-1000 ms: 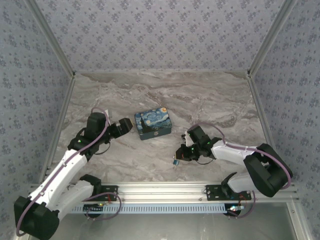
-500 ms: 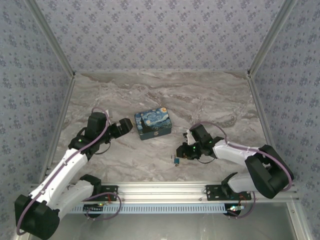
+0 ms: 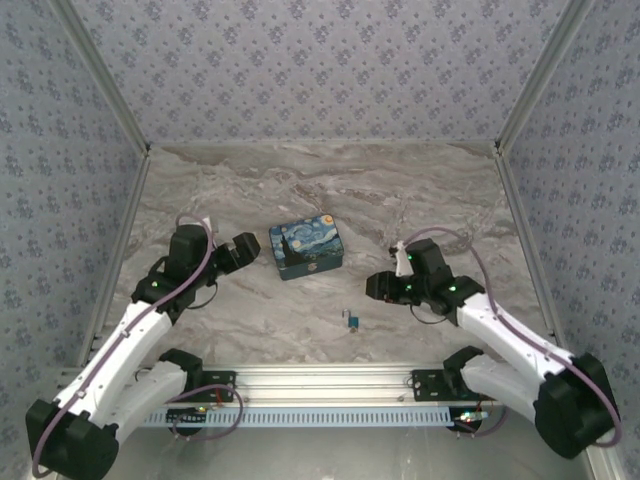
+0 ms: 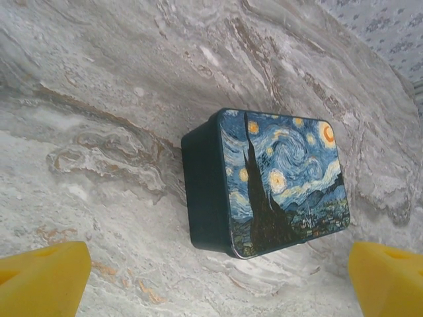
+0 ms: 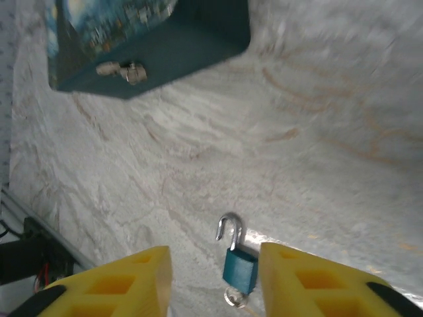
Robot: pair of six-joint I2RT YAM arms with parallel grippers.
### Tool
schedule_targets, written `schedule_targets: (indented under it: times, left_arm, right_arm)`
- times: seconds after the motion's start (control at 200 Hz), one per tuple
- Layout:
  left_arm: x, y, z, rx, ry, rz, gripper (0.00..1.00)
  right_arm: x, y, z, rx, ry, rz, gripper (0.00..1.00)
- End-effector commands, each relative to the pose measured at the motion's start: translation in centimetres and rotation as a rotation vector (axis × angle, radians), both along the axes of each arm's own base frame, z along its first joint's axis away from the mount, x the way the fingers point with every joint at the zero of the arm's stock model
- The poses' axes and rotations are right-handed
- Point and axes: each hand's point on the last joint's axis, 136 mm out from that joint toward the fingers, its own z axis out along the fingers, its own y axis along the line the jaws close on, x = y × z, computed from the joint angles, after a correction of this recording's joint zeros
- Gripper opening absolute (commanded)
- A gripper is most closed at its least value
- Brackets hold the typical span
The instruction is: Unlock the padlock with the key
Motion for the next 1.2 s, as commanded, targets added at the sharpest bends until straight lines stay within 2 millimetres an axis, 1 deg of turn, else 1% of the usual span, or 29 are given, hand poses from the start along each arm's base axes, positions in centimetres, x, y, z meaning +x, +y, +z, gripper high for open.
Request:
schedule_targets:
  times: [0.0,0.08,0.11,0.185,0.28,0.405,0.5,0.655,0.725,0.765,0.809,0.864,0.889,0.894,1.039,1.144,1.194]
  left_arm:
    - [0.4,1.1,2.1,0.044,-0.076,0.022,0.99]
    - [0.5,1.2,2.8,0.063,-0.109,0.016,0.99]
    - [0.5,1.3,2.9,0.071,-0.118,0.014,0.99]
    - [0.6,1.6,3.4,0.091,-0.149,0.021,1.00]
    - [0.8,2.0,3.9,0.112,-0.200,0.029,0.99]
    - [0.8,2.8,4.6,0.141,-0.277,0.049,1.00]
    - [0.7,3.5,4.7,0.176,-0.311,0.067,0.99]
    - [0.5,4.1,4.8,0.234,-0.337,0.063,0.99]
    - [0.4,4.3,4.6,0.268,-0.342,0.055,0.99]
    - [0.5,4.4,4.6,0.286,-0.349,0.055,0.99]
    - [0.6,4.4,4.5,0.303,-0.358,0.048,1.00]
    - [0.7,4.4,4.3,0.324,-0.371,0.038,0.99]
    - [0.8,4.4,4.3,0.330,-0.381,0.034,1.00]
    - [0.8,4.4,4.3,0.331,-0.382,0.034,0.99]
    - [1.2,4.7,3.8,0.362,-0.404,0.047,0.99]
    - [1.4,4.8,3.6,0.376,-0.409,0.051,1.00]
    - [1.4,4.8,3.4,0.385,-0.410,0.046,0.99]
  right_arm:
    - [0.7,-2.7,1.9,-0.074,-0.100,-0.069,0.49]
    - [1.1,-4.2,3.1,-0.100,-0.176,-0.118,0.58]
    - [1.2,-4.8,3.5,-0.113,-0.202,-0.137,0.63]
    - [1.8,-6.3,4.6,-0.146,-0.269,-0.185,0.70]
    - [2.6,-8.2,5.4,-0.193,-0.333,-0.253,0.81]
    - [4.1,-10.4,6.5,-0.265,-0.433,-0.318,0.99]
    - [5.3,-12.1,7.1,-0.345,-0.513,-0.364,1.00]
    - [7.4,-14.7,8.0,-0.491,-0.667,-0.426,1.00]
    - [8.3,-15.8,7.4,-0.577,-0.717,-0.432,1.00]
    - [8.6,-16.6,6.3,-0.617,-0.712,-0.443,1.00]
    - [9.1,-17.5,5.9,-0.639,-0.727,-0.469,1.00]
    - [9.6,-18.6,4.6,-0.656,-0.707,-0.493,1.00]
    - [9.9,-19.1,4.4,-0.665,-0.717,-0.495,1.00]
    - [10.0,-19.1,4.1,-0.668,-0.711,-0.489,1.00]
    - [11.2,-20.9,1.8,-0.611,-0.699,-0.536,1.00]
    - [12.0,-21.4,0.7,-0.611,-0.704,-0.538,1.00]
    - [12.5,-21.4,0.6,-0.609,-0.715,-0.536,1.00]
